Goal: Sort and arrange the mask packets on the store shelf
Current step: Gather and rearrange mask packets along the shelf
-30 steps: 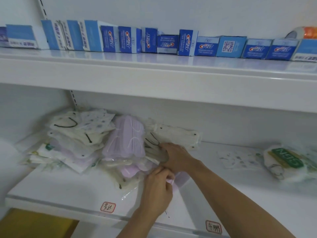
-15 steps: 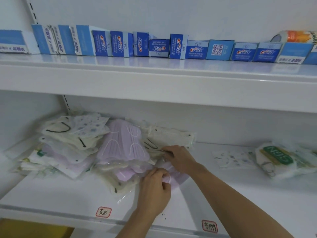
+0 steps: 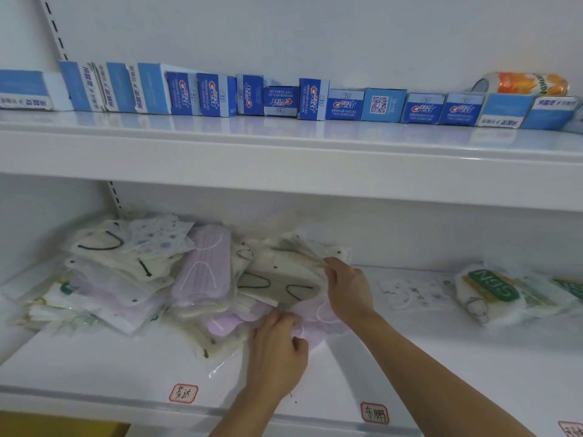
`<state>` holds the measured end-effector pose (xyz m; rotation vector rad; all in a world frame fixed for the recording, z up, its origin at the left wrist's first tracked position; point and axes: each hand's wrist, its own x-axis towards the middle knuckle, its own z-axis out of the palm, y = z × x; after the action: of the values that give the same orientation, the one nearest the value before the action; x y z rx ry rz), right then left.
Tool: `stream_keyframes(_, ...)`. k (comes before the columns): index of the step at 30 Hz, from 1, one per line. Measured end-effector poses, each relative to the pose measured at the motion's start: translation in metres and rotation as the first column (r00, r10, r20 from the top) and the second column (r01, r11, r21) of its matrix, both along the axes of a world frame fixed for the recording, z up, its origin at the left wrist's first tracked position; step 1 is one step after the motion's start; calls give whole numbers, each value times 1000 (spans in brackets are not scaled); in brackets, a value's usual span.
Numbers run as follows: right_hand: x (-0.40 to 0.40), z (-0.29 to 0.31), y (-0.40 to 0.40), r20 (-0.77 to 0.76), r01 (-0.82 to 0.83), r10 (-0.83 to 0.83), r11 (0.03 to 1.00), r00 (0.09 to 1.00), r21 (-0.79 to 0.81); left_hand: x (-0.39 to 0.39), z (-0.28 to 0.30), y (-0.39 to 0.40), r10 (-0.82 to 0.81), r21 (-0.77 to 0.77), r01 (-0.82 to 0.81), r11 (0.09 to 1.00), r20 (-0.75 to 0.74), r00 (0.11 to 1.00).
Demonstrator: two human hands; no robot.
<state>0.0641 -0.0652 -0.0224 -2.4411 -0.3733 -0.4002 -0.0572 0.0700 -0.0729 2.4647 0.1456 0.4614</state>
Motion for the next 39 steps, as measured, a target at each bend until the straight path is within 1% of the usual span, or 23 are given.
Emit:
stream_keyframes(2, -6, -3, 12, -58, -71, 64, 987, 996, -143, -3, 1, -4, -9, 113, 12, 994, -26, 1000)
stream_keyframes(4, -13, -8, 29, -161, -219, 184, 945, 970, -241, -6, 1, -6, -9, 167, 12, 986, -17, 1000)
stream_keyframes(6, -16, -6, 41, -233, -342, 282, 898, 931, -278, -7, 0, -5, 1, 173, -4, 985, 16, 1000)
stream_keyframes(9, -11, 2, 45, -235, -379, 322, 886, 917, -268, -8, 0, -5, 38, 141, -47, 989, 67, 997)
stream_keyframes(12, -5, 4, 46, -262, -408, 337, 864, 904, -295, -9, 0, -5, 59, 156, -73, 985, 92, 994)
stream_keyframes(16, 7, 1, 48, -132, -247, 209, 858, 969, -450, -9, 3, -4, 48, 157, -57, 986, 62, 997)
stream_keyframes(18, 11, 6, 44, -46, -140, 134, 875, 990, -464, -10, 4, -3, 36, 158, -42, 987, 43, 998)
stream_keyframes(19, 12, 9, 41, 15, -92, 109, 899, 994, -428, -10, 5, -3, 38, 143, -43, 989, 38, 999)
stream_keyframes(21, 10, 14, 29, 222, -23, 86, 962, 971, -273, -8, 4, -3, 51, 117, -55, 992, 39, 998)
stream_keyframes(24, 1, 14, 4, 417, 27, 48, 985, 907, -173, -5, 4, -4, 87, 115, -93, 989, 60, 994)
stream_keyframes(25, -5, 13, -5, 443, 37, 40, 986, 896, -163, -4, 10, -8, 101, 22, -102, 995, 62, 993)
stream_keyframes(26, -10, 10, -15, 468, 47, 27, 988, 883, -145, -3, 17, -12, 110, -139, -102, 985, 50, 993)
stream_keyframes(27, -16, 7, -27, 487, 55, 12, 991, 873, -123, -3, 27, -19, 103, -330, -87, 940, 31, 994)
stream_keyframes(28, -22, 3, -39, 502, 66, -6, 993, 865, -101, -2, 38, -26, 74, -531, -62, 845, 1, 997)
stream_keyframes(29, -29, -2, -52, 509, 74, -24, 994, 860, -78, 0, 48, -34, 35, -722, -37, 691, -18, 999)
stream_keyframes(30, -37, -6, -64, 511, 80, -44, 996, 858, -48, 3, 54, -44, -31, -868, -27, 495, -48, 998)
stream_keyframes(31, -47, -10, -73, 498, 88, -66, 996, 865, -22, 7, 58, -56, -137, -956, -13, 294, -55, 989)
stream_keyframes(32, -57, -13, -80, 477, 98, -78, 995, 875, -17, 10, 60, -70, -228, -985, 5, 175, -35, 973)
stream_keyframes(33, -66, -13, -85, 451, 96, -67, 994, 890, -42, 13, 60, -85, -287, -993, 31, 117, -4, 958)
stream_keyframes(35, -84, -10, -94, 407, 68, -19, 992, 913, -108, 18, 61, -116, -292, -997, 47, 61, 27, 956)
stream_keyframes(36, -90, -7, -102, 389, 44, 8, 991, 921, -126, 22, 61, -129, -261, -998, 25, 58, 9, 965)
stream_keyframes(37, -95, -3, -112, 363, 10, 38, 992, 931, -129, 26, 61, -140, -222, -996, 0, 84, -19, 975)
stream_keyframes(39, -102, 5, -140, 268, -54, 64, 998, 961, -45, 35, 58, -157, -200, -990, -7, 140, -36, 979)
